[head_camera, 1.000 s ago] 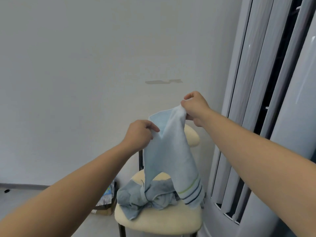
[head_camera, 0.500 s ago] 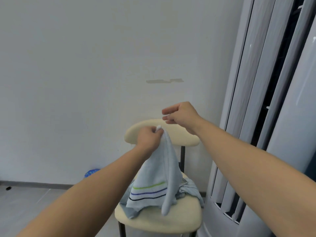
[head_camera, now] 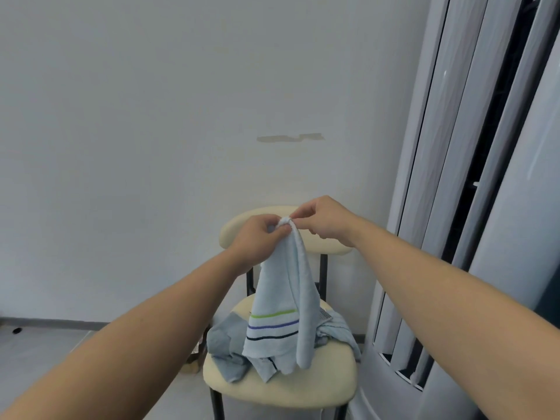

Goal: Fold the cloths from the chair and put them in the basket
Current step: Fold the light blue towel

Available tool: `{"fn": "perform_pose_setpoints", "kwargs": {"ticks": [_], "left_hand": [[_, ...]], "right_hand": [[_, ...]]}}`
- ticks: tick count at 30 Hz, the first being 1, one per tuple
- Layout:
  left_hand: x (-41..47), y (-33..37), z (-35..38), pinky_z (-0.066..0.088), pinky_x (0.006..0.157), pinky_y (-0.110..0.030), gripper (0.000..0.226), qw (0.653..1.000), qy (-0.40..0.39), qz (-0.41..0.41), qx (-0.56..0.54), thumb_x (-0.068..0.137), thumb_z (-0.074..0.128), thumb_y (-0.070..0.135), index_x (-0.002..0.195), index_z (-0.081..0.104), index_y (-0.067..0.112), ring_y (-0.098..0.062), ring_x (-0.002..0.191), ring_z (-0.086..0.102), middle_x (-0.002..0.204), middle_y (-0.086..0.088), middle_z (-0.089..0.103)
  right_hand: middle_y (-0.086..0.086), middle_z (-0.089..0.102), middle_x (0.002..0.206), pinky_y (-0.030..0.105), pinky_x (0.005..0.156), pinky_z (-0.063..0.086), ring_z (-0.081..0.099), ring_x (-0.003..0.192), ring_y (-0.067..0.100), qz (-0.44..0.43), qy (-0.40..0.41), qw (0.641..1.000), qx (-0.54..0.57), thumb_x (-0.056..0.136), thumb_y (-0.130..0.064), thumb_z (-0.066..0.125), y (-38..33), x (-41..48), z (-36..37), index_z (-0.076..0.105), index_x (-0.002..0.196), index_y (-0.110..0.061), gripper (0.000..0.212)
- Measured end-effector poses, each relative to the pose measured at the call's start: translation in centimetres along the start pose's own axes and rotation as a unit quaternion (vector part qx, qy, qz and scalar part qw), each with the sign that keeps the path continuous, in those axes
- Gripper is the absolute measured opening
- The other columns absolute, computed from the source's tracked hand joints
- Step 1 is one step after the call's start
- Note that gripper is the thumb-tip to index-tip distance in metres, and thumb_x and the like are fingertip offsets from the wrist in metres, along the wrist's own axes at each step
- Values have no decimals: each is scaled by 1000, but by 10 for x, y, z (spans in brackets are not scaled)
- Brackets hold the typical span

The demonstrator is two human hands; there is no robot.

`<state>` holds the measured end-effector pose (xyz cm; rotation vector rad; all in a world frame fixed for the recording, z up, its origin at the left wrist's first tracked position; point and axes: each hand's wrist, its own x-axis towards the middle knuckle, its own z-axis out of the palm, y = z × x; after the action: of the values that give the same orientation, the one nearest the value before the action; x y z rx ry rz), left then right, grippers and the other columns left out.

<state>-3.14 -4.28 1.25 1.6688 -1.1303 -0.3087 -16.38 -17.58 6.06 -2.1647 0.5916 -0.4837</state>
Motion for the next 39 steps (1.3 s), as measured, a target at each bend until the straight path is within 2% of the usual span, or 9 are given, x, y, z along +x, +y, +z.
{"fn": "perform_pose_setpoints", "kwargs": {"ticks": [5,9,12,17,21,25,29,35,39], "left_hand": [[-5,-1,3,38,58,-23,6,989,10,8,145,87,68,21,82,65,20,-8,63,50,70,9,57],[-8,-8,4,28,51,-28,25,976,46,-5,214,73,60,8,64,39,17,-13,55,35,61,4,40],[-8,-15,1,30,56,-29,21,985,39,-38,164,71,57,20,62,40,17,-15,58,37,61,3,41],[-10,-25,-5,34,64,-34,27,997,32,-68,15,75,52,39,67,53,13,-18,70,42,71,1,49],[-11,-31,-5,29,52,-26,51,995,-5,-58,79,77,72,60,63,44,20,-10,54,35,60,8,39],[-11,-28,-4,33,52,-31,36,974,57,-15,219,77,61,41,56,43,17,-14,52,39,53,6,41],[-10,-25,-10,33,51,-29,26,953,50,-19,300,80,58,23,57,48,15,-19,56,47,55,1,50],[-11,-41,-29,32,51,-28,14,927,39,-57,369,68,52,5,57,47,13,-27,64,50,59,-2,49],[-10,-56,-49,29,49,-28,22,929,50,-71,360,71,55,3,52,46,12,-28,64,48,55,-4,46]], "right_hand": [[2,61,86,22,56,36,51,69,14,26,13,999,-45,96,-21,58,-6,0,2,72,101,-13,16],[2,54,80,26,48,30,46,65,19,25,5,996,-83,96,-20,39,-16,-3,4,61,104,-7,27],[0,49,78,27,50,32,40,66,18,1,14,994,-105,98,-23,40,-23,-8,2,61,106,-5,28],[-4,63,88,27,62,42,57,78,14,-50,26,980,-189,90,-36,64,-17,-6,-9,66,90,-17,19],[-5,65,78,27,61,44,60,76,13,-63,28,977,-202,87,-43,71,-14,-5,-14,69,78,-20,25],[7,72,85,34,71,52,65,82,21,-66,14,977,-204,89,-44,71,-17,-7,-13,75,86,-12,32],[1,65,73,30,63,45,58,73,16,-59,0,964,-260,89,-44,68,-19,-9,-14,73,80,-12,33],[1,42,60,29,52,30,39,62,21,-16,34,955,-294,82,-27,63,-11,-11,-29,50,58,-13,30],[5,54,67,29,55,36,48,67,24,-1,43,927,-372,83,-25,59,5,-10,-46,59,65,-9,24]]}}
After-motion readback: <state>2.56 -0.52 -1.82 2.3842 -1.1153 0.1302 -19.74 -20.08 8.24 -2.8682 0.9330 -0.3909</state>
